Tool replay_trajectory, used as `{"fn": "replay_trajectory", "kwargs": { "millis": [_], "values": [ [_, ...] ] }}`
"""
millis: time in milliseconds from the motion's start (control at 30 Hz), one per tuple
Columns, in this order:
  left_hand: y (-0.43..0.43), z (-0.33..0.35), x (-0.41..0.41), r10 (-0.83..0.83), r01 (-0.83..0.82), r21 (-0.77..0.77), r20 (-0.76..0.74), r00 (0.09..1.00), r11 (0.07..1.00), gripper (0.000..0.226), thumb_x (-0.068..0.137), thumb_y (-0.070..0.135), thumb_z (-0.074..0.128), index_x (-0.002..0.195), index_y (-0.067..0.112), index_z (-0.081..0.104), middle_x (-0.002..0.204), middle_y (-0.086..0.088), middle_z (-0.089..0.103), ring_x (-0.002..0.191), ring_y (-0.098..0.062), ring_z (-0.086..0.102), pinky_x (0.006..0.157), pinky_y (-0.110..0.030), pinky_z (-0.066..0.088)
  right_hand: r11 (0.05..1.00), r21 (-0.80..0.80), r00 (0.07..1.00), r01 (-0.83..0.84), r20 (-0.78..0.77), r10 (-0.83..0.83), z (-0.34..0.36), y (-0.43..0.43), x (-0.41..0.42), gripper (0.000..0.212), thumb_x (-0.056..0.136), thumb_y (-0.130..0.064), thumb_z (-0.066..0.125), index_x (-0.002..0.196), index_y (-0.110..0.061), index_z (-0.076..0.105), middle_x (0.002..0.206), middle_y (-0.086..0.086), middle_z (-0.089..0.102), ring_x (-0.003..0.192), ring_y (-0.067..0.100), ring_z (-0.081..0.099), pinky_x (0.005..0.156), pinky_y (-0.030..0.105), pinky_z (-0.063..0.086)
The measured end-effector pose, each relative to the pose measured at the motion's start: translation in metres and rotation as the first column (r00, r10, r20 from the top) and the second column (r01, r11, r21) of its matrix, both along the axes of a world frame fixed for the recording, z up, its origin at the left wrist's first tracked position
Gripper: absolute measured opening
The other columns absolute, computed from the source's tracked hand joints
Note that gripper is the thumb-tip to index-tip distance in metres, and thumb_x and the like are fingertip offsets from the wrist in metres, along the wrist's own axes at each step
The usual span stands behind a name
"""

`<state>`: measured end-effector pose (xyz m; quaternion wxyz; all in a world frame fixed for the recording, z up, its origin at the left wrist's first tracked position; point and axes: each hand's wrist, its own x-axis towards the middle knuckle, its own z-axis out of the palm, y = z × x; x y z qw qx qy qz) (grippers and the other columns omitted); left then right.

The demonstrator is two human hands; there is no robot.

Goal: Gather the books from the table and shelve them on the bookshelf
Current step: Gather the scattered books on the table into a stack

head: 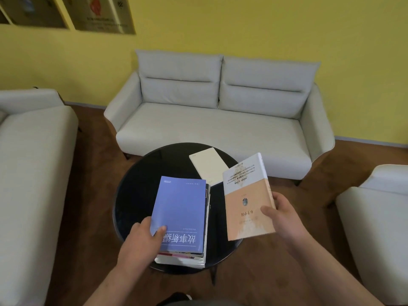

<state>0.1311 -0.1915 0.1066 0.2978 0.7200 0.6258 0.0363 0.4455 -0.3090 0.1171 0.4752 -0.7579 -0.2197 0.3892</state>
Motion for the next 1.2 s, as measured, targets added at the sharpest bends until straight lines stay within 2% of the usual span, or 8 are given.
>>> {"fn": "replay_trajectory", "kwargs": {
  "millis": [333, 467, 667, 767, 833, 933, 1067, 1200],
  "values": [
    [0.002, 0.007, -0.004, -0.018, 0.021, -0.113, 0.034, 0.999, 0.993, 0.056, 0.1, 0.052, 0.041, 0.147, 0.022, 0.035, 0.134, -0.008, 0.053, 0.114, -0.021, 0.059, 0.094, -0.038, 0.055, 0.988, -0.007, 0.984, -0.153, 0.089, 0.153, 0.028, 0.007, -0.01, 0.046, 0.093, -0.002, 0.057, 0.129, -0.03, 0.055, 0.116, -0.002, 0.069, 0.103, 0.024, 0.071, 0.073, 0.042, 0.066],
    [0.007, 0.037, 0.005, 0.036, -0.044, 0.102, 0.076, 0.996, 0.994, 0.073, 0.097, 0.054, 0.044, 0.156, 0.018, 0.021, 0.156, -0.012, 0.03, 0.143, -0.03, 0.032, 0.11, -0.045, 0.038, 0.965, -0.006, 0.904, -0.264, 0.347, 0.25, 0.074, 0.009, -0.006, 0.047, 0.094, -0.004, 0.06, 0.118, -0.044, 0.064, 0.104, -0.017, 0.072, 0.092, 0.009, 0.071, 0.055, 0.017, 0.059],
    [0.037, 0.106, 0.061, -0.39, 0.204, 0.497, 0.305, 0.869, 0.843, 0.075, 0.093, 0.04, 0.063, 0.155, 0.022, 0.025, 0.161, 0.001, 0.029, 0.149, -0.016, 0.02, 0.118, -0.032, 0.019, 0.945, 0.188, 0.83, -0.267, 0.543, 0.126, 0.162, 0.029, -0.018, 0.027, 0.082, -0.007, 0.082, 0.079, -0.03, 0.067, 0.077, -0.009, 0.071, 0.075, 0.008, 0.068, 0.052, 0.011, 0.049],
    [0.046, 0.122, 0.07, -0.583, 0.403, 0.578, 0.161, 0.796, 0.71, 0.06, 0.092, 0.048, 0.057, 0.143, 0.02, 0.046, 0.145, -0.001, 0.052, 0.135, -0.019, 0.043, 0.114, -0.041, 0.036, 0.885, 0.142, 0.737, -0.444, 0.619, 0.271, 0.193, 0.037, -0.039, 0.031, 0.078, -0.009, 0.085, 0.074, -0.034, 0.067, 0.086, -0.016, 0.071, 0.069, 0.002, 0.063, 0.057, 0.011, 0.047],
    [0.047, 0.124, 0.066, -0.632, 0.476, 0.493, 0.217, 0.744, 0.728, 0.037, 0.093, 0.056, 0.044, 0.105, 0.028, 0.064, 0.102, 0.008, 0.07, 0.094, -0.01, 0.064, 0.079, -0.038, 0.056, 0.873, 0.123, 0.686, -0.471, 0.673, 0.275, 0.202, 0.043, -0.046, 0.035, 0.077, -0.014, 0.086, 0.076, -0.041, 0.064, 0.092, -0.022, 0.069, 0.079, 0.001, 0.064, 0.064, 0.01, 0.047],
    [0.046, 0.111, 0.055, -0.51, 0.353, 0.417, 0.364, 0.779, 0.837, 0.037, 0.093, 0.059, 0.034, 0.081, 0.031, 0.055, 0.075, 0.013, 0.063, 0.066, -0.006, 0.061, 0.05, -0.022, 0.046, 0.89, 0.198, 0.673, -0.412, 0.725, 0.15, 0.195, 0.05, -0.051, 0.036, 0.084, -0.023, 0.08, 0.096, -0.05, 0.059, 0.094, -0.028, 0.068, 0.095, -0.011, 0.061, 0.079, 0.002, 0.044],
    [0.04, 0.076, 0.041, -0.081, 0.023, 0.102, 0.609, 0.789, 0.994, 0.03, 0.102, 0.035, 0.045, 0.078, 0.025, 0.061, 0.075, 0.0, 0.065, 0.067, -0.015, 0.062, 0.057, -0.032, 0.048, 0.975, 0.211, 0.728, -0.07, 0.679, -0.095, 0.141, 0.059, -0.054, 0.041, 0.095, -0.027, 0.065, 0.135, -0.028, 0.056, 0.13, -0.016, 0.058, 0.123, 0.006, 0.054, 0.104, 0.027, 0.044],
    [0.027, 0.038, 0.023, 0.356, -0.2, -0.322, 0.56, 0.748, 0.925, 0.035, 0.103, 0.033, 0.043, 0.087, 0.014, 0.068, 0.085, -0.011, 0.073, 0.081, -0.031, 0.071, 0.069, -0.043, 0.056, 0.957, -0.202, 0.951, -0.209, 0.187, 0.247, 0.066, 0.057, -0.077, 0.034, 0.103, -0.041, 0.053, 0.131, -0.023, 0.059, 0.135, -0.001, 0.065, 0.118, 0.021, 0.064, 0.106, 0.044, 0.051]
  ]
}}
